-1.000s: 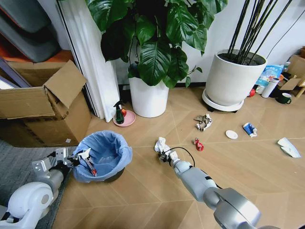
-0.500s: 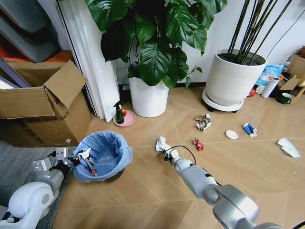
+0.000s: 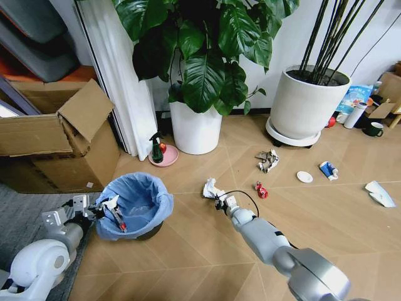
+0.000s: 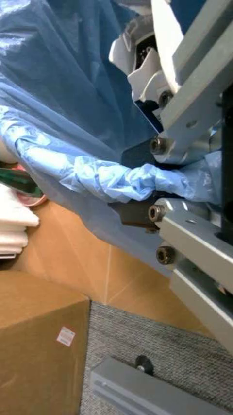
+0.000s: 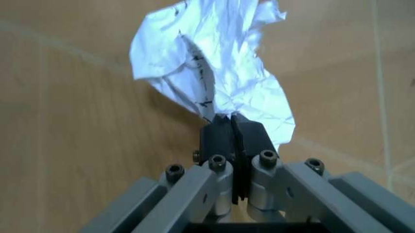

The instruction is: Pick up the trash bin and place the garbage on the floor into it.

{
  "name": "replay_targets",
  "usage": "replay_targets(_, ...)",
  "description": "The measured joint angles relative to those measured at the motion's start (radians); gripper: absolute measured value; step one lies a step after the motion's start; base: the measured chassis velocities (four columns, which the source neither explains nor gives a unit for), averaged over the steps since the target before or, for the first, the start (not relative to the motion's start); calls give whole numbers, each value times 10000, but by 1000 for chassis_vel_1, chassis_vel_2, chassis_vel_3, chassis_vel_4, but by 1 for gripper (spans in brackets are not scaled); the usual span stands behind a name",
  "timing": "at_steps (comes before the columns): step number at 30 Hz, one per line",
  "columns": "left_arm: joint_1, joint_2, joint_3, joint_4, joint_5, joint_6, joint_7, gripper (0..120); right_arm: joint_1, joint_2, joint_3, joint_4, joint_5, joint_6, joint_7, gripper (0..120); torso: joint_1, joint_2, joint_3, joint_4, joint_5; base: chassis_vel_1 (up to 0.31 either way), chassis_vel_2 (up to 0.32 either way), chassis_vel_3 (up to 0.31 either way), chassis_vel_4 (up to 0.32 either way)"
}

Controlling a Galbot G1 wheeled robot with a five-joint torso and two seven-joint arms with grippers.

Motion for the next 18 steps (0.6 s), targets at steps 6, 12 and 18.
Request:
replay_targets(6,115,196,104,121,2,-45,-35,1,-193,-761,-206,1869,526,221,-145,0,0,0,0,-1,-1,0,0,0,0)
replay_targets(12,130,650,448,231,18,-192,-55,1,-243,-2345,-466,4899,1832,751,-1073,0,0,0,0,2,1,0,0,0,0)
replay_targets(18,183,897,799,91,2,-310,-43,1,-293,-4212,-711,8079,3423,873,-1379,0,0,0,-1,1,2,0,0,0,0)
